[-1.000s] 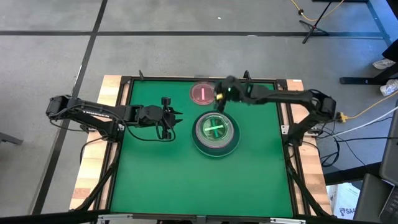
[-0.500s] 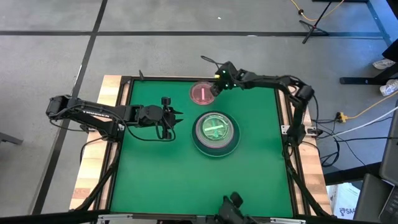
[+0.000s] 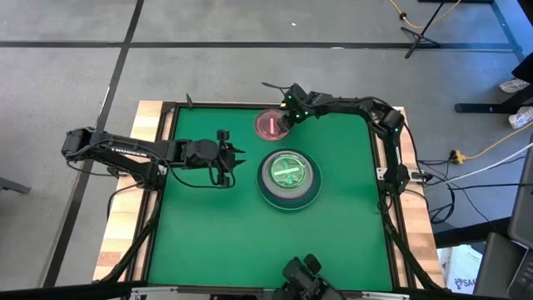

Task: Stack plastic plates
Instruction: Stack the light pink plate on top of the green plate

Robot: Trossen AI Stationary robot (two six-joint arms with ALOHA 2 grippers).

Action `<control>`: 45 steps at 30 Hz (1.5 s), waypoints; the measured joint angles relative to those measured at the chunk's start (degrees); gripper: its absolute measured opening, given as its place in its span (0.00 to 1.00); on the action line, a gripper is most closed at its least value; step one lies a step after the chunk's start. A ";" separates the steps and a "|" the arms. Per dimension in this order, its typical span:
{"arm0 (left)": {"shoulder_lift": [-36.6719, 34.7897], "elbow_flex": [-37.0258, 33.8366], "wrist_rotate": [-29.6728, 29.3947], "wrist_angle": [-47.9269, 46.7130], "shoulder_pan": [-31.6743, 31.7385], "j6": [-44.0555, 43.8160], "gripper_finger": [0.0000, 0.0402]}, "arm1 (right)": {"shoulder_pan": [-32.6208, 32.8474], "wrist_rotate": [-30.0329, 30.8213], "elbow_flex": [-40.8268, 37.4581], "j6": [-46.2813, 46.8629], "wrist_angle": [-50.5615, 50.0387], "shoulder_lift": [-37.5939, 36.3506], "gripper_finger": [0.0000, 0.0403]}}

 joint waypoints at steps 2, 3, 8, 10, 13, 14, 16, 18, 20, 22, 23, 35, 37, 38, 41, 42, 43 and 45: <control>0.00 0.00 -0.01 -0.02 0.08 -0.37 0.30 | 0.00 0.03 0.11 -0.12 0.18 -0.09 0.43; -0.02 0.00 -0.01 0.02 0.10 -0.66 0.30 | -0.01 0.02 0.10 -0.22 -0.01 -0.09 0.43; 0.00 0.00 0.03 0.09 0.10 -0.95 0.30 | -0.01 -0.05 0.07 -0.78 0.14 0.12 0.41; 0.00 0.00 0.07 0.11 0.10 -0.97 0.30 | -0.01 -0.47 0.07 -1.00 0.02 0.72 0.37; 0.00 0.00 0.07 0.13 0.10 -1.06 0.30 | 0.05 0.09 0.40 -1.42 -0.26 1.53 0.28; -0.02 0.00 0.08 0.12 0.09 -1.06 0.30 | 0.07 0.14 0.40 -1.49 -0.26 1.55 0.25; -0.02 0.00 0.10 0.13 0.10 -1.06 0.30 | 0.06 -0.33 0.40 -1.49 0.05 1.57 0.17; -0.01 0.00 0.09 0.13 0.10 -1.04 0.30 | 0.06 -0.38 0.38 -1.53 0.52 1.60 0.10; -0.01 0.00 0.10 0.13 0.10 -1.04 0.30 | 0.08 -0.01 0.38 -2.07 1.09 1.66 0.03; 0.00 0.00 0.10 0.13 0.10 -1.04 0.30 | 0.10 0.57 0.38 -2.86 1.34 1.66 0.02; 0.00 0.00 0.10 0.13 0.10 -1.03 0.30 | 0.10 0.75 0.38 -2.94 1.43 1.67 0.02; 0.00 0.00 0.05 0.11 0.10 -0.93 0.30 | 0.14 3.05 0.24 -3.50 4.52 -2.29 0.01; 0.00 -0.02 0.07 0.11 0.10 -0.93 0.30 | 0.12 4.48 0.24 -4.00 4.41 -3.84 0.00; 0.00 -0.02 0.07 0.12 0.10 -0.93 0.30 | 0.12 5.02 0.24 -4.06 4.18 -4.73 0.00; 0.00 -0.02 0.07 0.11 0.10 -0.93 0.30 | 0.12 5.03 0.24 -4.20 3.68 -7.72 0.00; -0.02 -0.02 0.07 0.11 0.10 -0.93 0.30 | 0.12 5.04 0.24 -4.31 3.08 -8.90 0.00; 0.00 -0.02 0.06 0.11 0.09 -0.93 0.30 | 0.12 5.09 0.24 -4.49 2.30 -9.98 0.00; -0.01 -0.02 0.07 0.11 0.08 -0.93 0.30 | 0.12 5.00 0.24 -4.84 0.90 -12.01 0.00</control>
